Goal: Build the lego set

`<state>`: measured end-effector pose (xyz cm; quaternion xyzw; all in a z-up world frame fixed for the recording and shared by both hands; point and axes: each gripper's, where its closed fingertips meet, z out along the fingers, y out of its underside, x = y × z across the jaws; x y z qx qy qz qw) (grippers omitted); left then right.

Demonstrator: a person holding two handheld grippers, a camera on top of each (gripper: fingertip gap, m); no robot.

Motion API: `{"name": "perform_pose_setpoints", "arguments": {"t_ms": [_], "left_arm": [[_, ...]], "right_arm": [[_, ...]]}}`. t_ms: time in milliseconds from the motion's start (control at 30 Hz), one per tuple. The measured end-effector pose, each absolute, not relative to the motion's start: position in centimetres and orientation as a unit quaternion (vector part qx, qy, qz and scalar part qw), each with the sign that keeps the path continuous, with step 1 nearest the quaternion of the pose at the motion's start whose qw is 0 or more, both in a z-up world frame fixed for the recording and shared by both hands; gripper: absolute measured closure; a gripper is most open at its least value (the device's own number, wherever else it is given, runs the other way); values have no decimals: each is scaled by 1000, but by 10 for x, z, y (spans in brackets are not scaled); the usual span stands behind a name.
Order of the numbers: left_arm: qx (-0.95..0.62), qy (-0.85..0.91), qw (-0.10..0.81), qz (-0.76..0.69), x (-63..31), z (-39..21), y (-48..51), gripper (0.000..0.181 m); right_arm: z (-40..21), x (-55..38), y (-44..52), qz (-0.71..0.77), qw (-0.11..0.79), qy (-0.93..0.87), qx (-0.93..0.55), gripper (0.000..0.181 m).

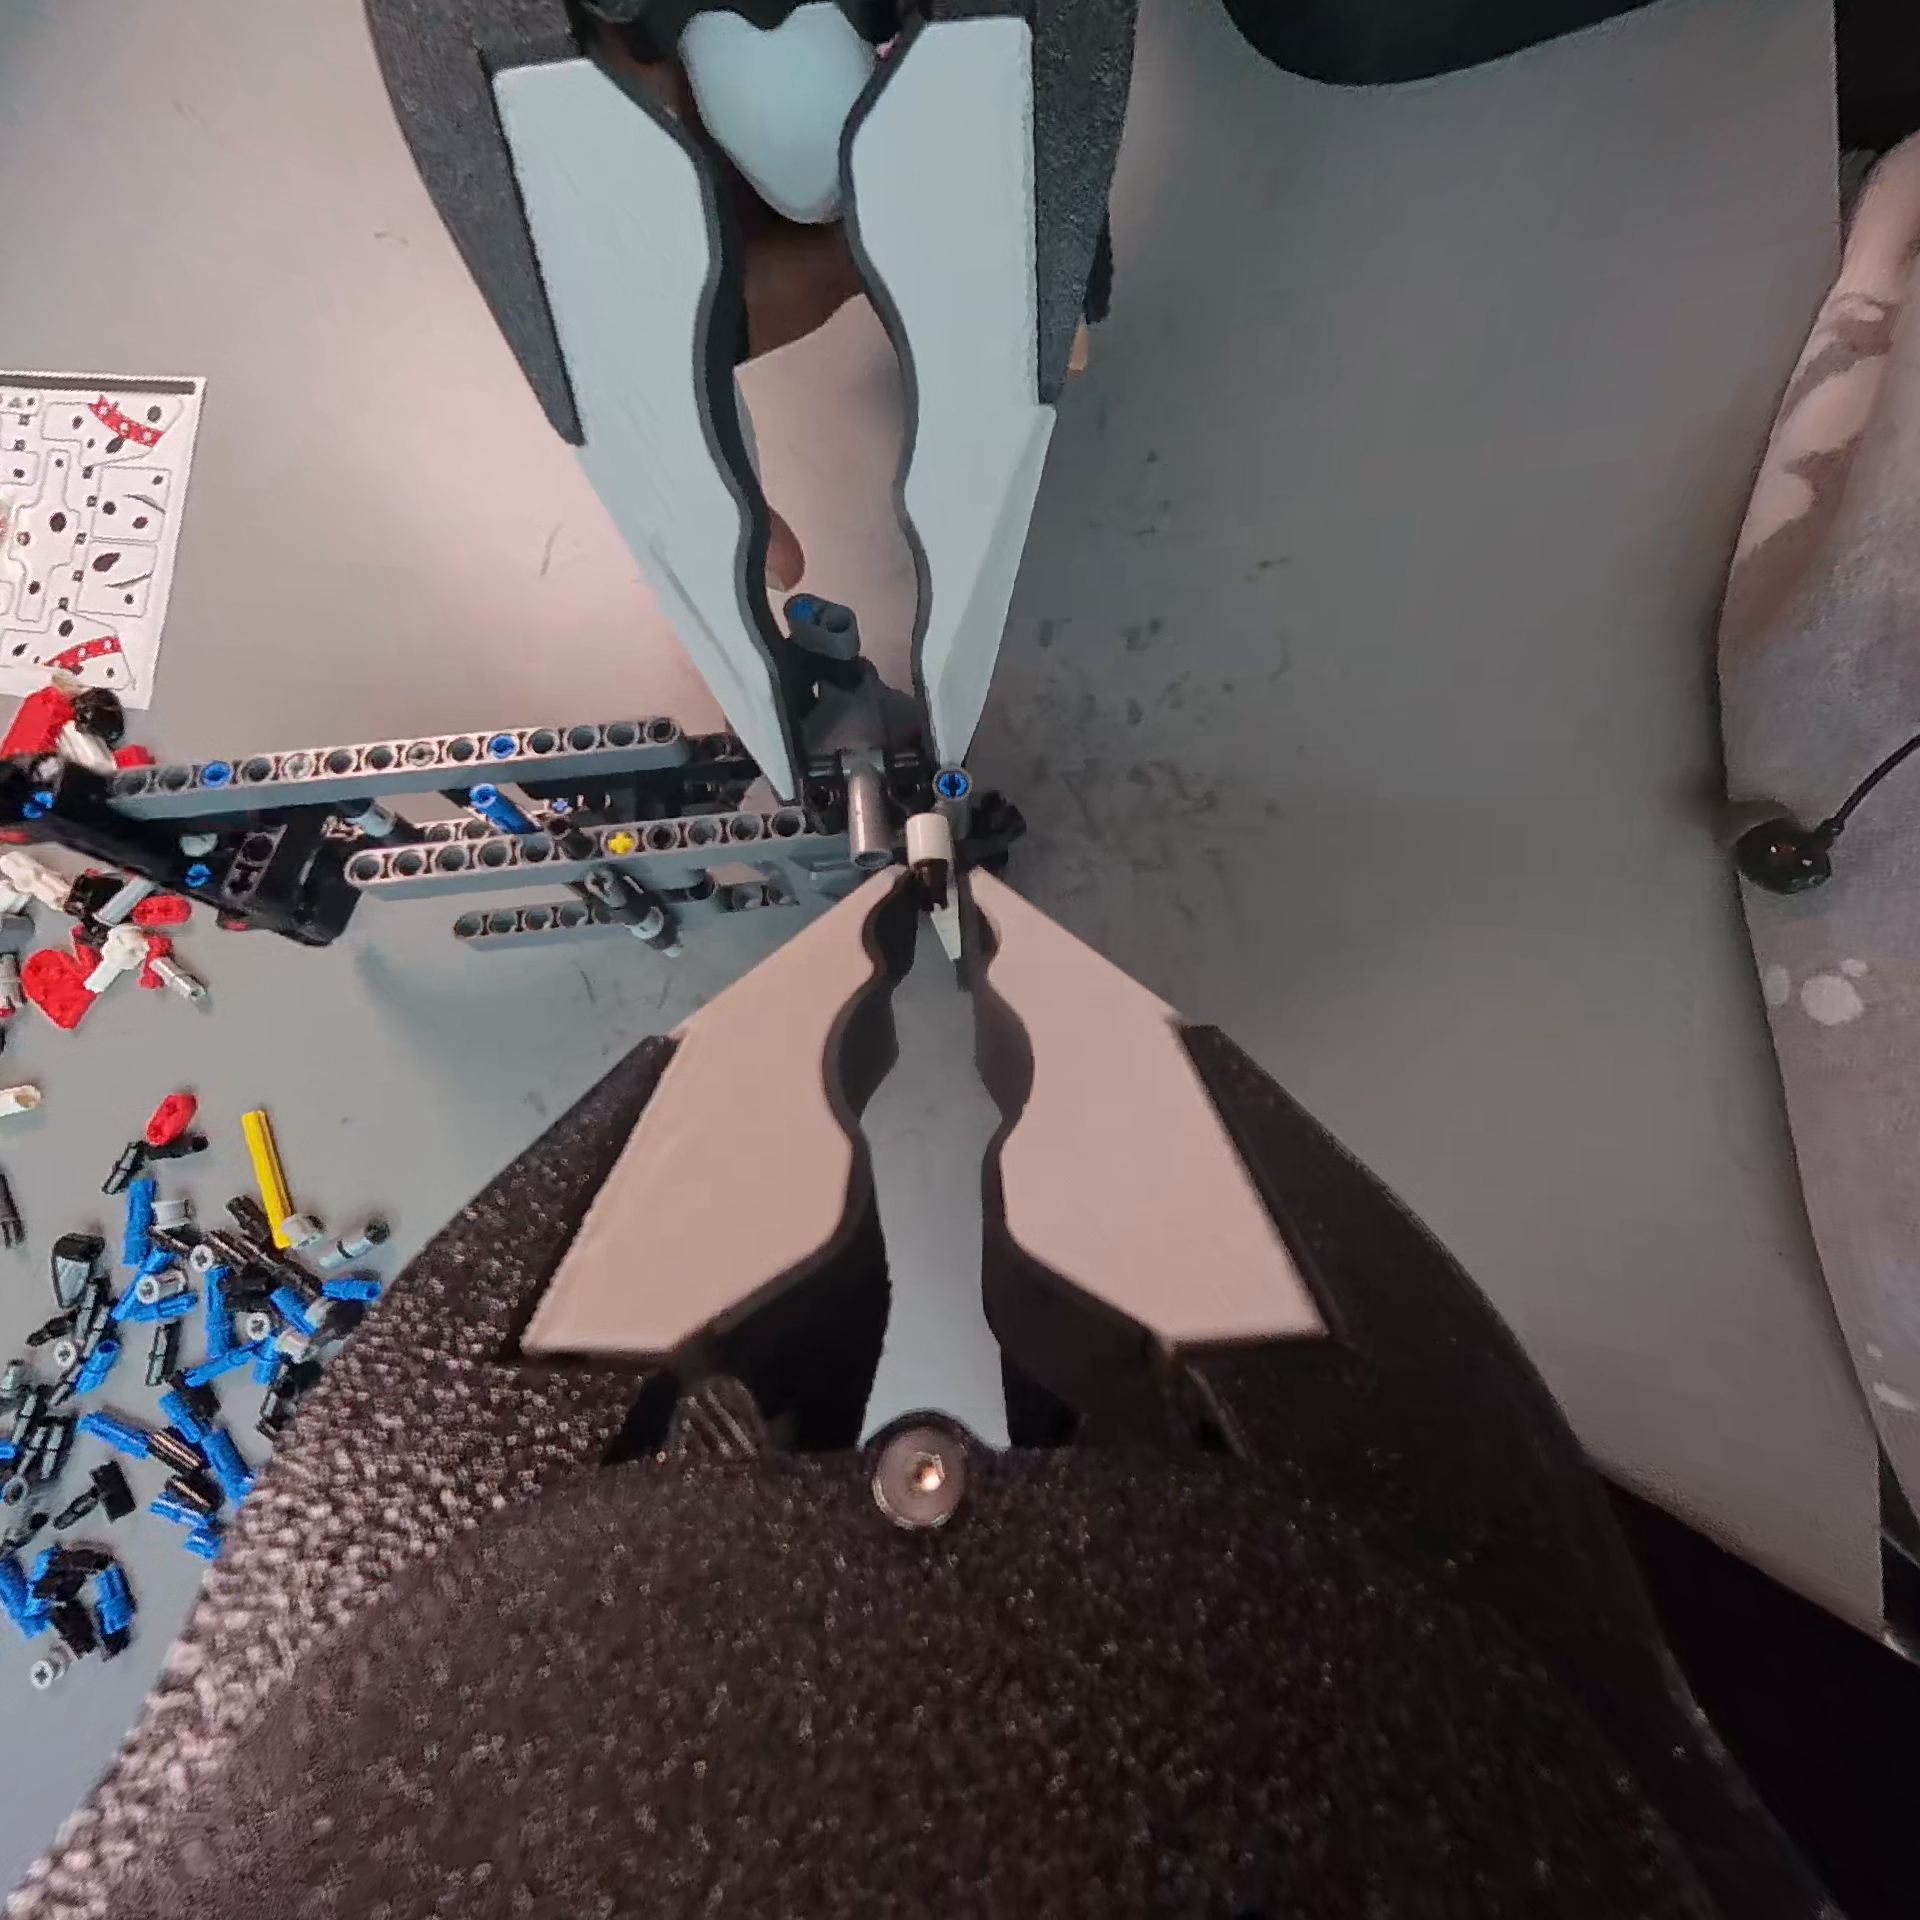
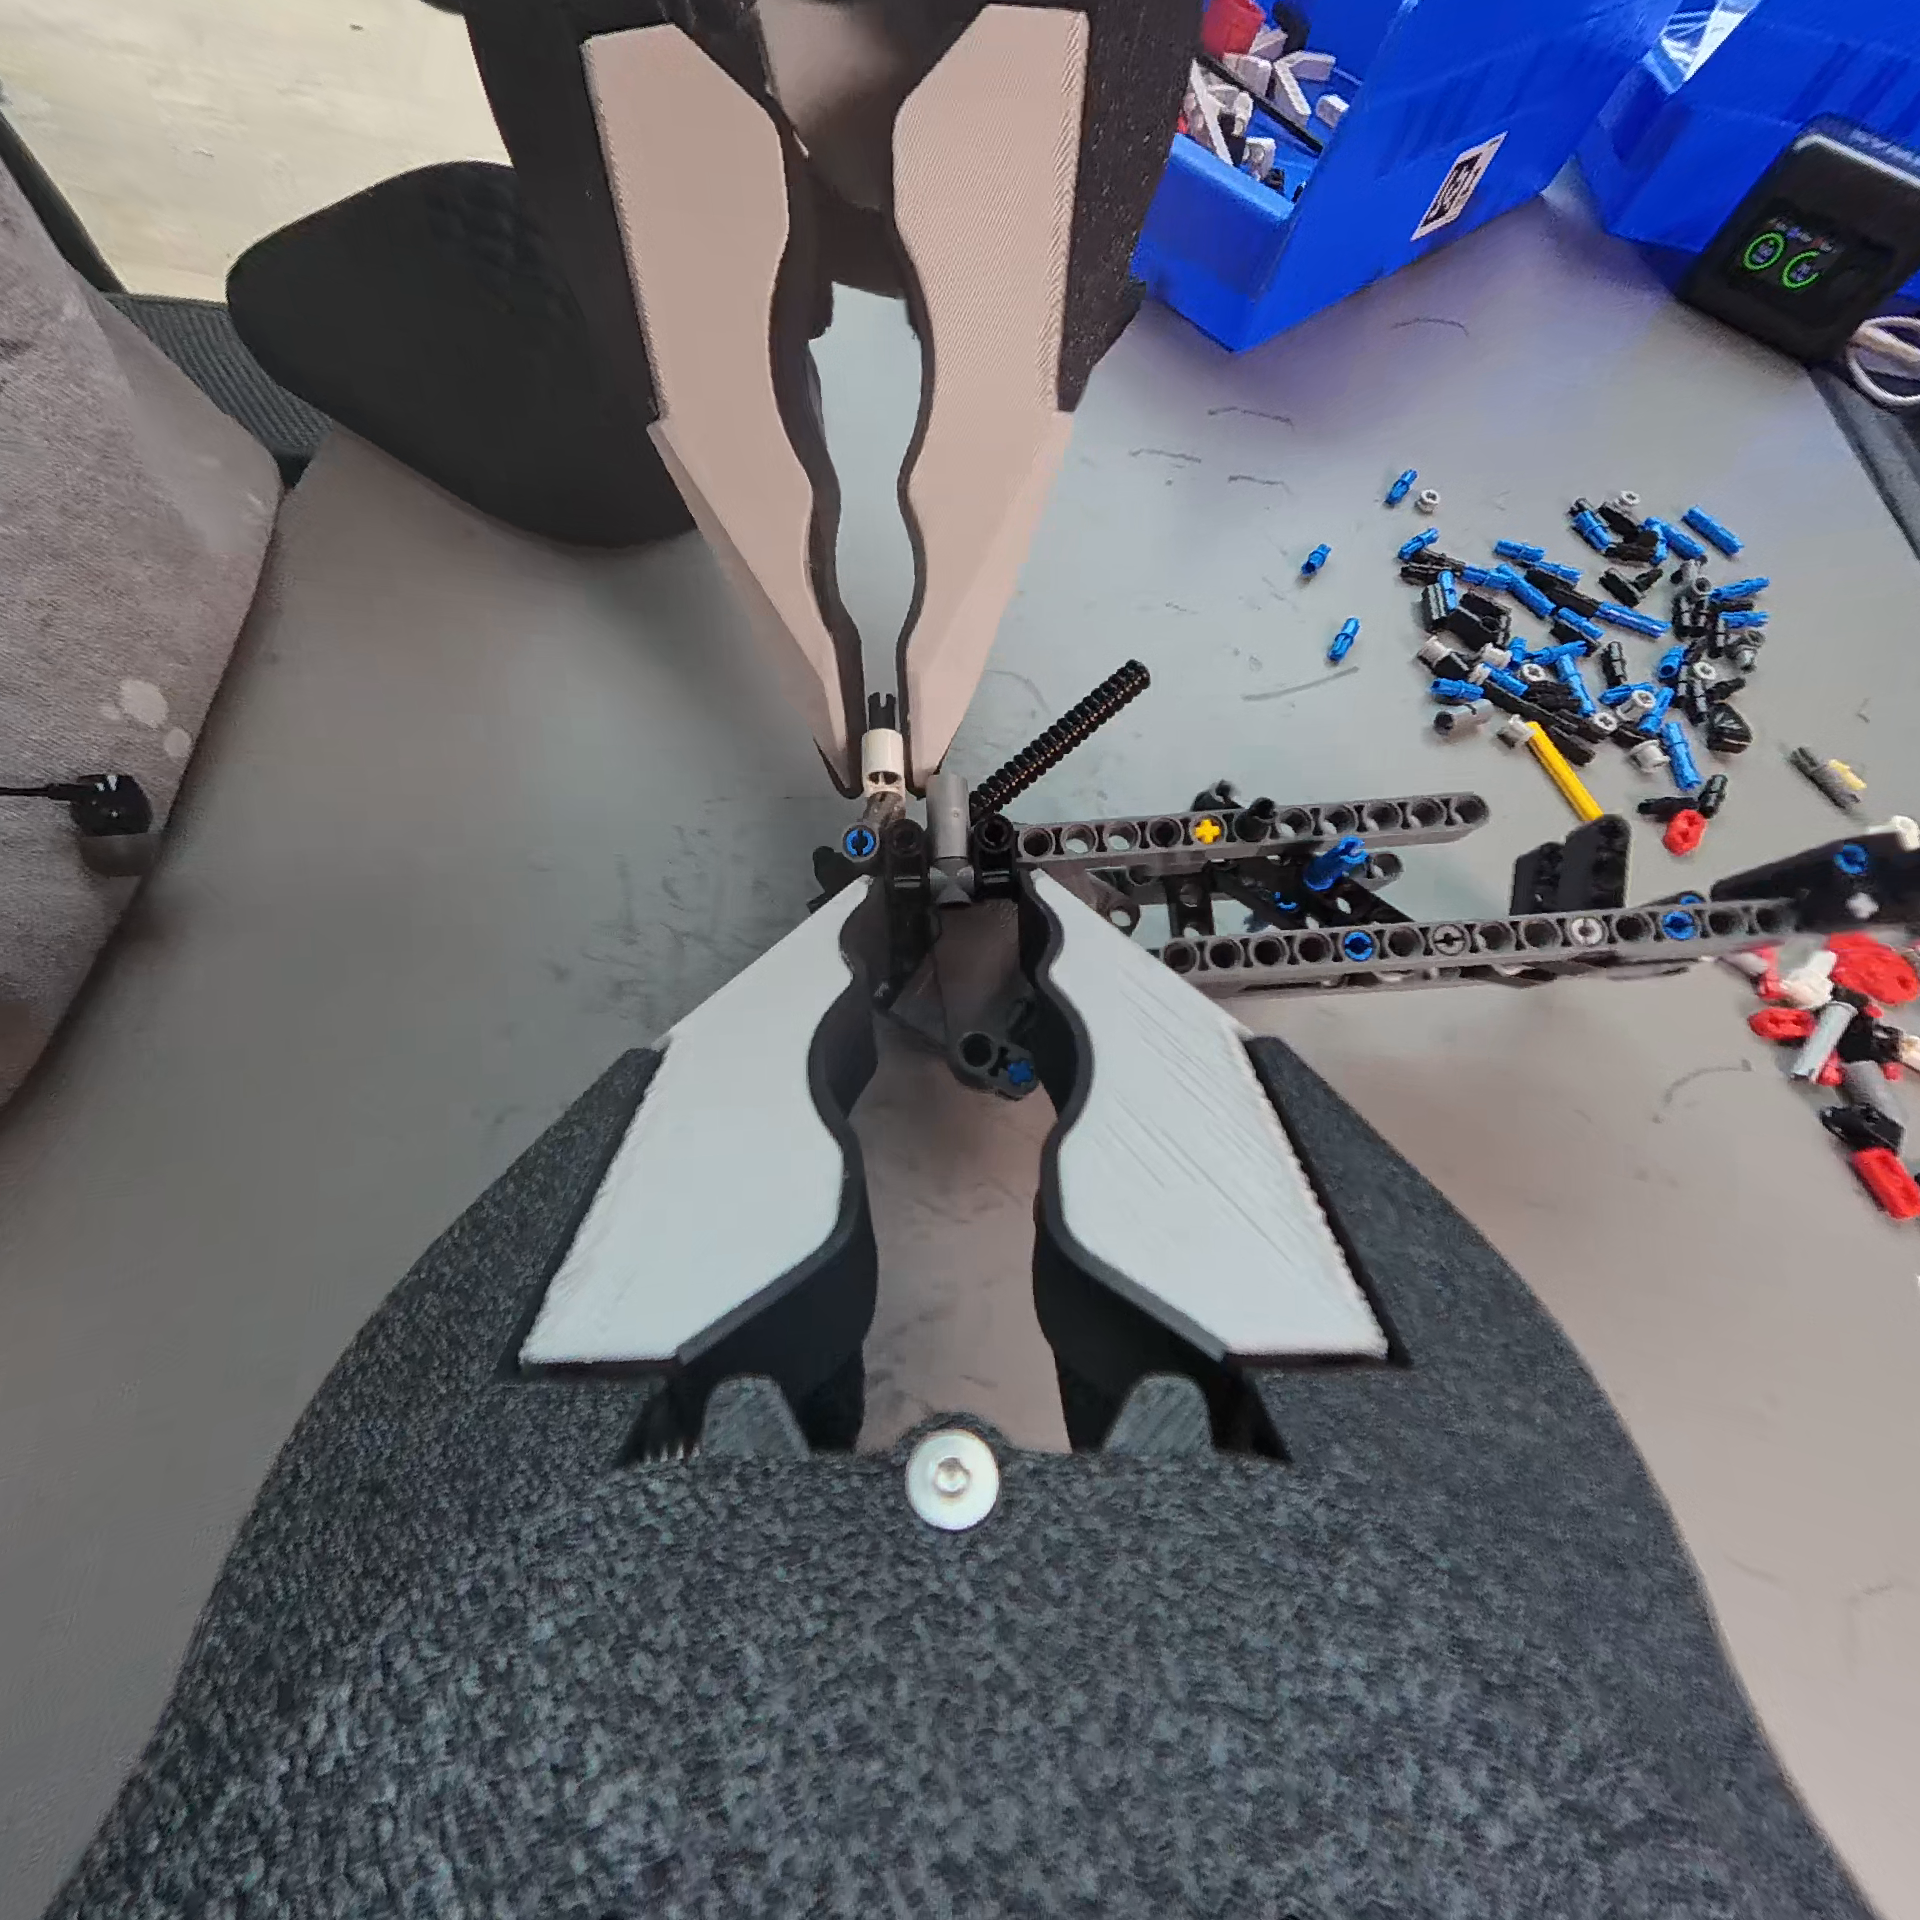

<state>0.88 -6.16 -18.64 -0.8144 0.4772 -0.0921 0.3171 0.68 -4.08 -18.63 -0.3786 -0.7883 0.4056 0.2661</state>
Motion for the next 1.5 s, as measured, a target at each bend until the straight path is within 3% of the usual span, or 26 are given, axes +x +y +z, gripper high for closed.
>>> {"name": "perform_pose_setpoints", "arguments": {"t_ms": [833,1200,1500], "left_arm": [[-786,536,294,-94,14,-188,-73,172],[-797,473,354,-123,15,-186,-72,166],[-790,480,366,-111,17,-186,-73,172]], "right_arm": [[-188,11,-48,394,269,-797,-369,157],[-177,19,-60,376,346,-796,-324,165],[-178,18,-63,372,384,-797,-281,169]]}}
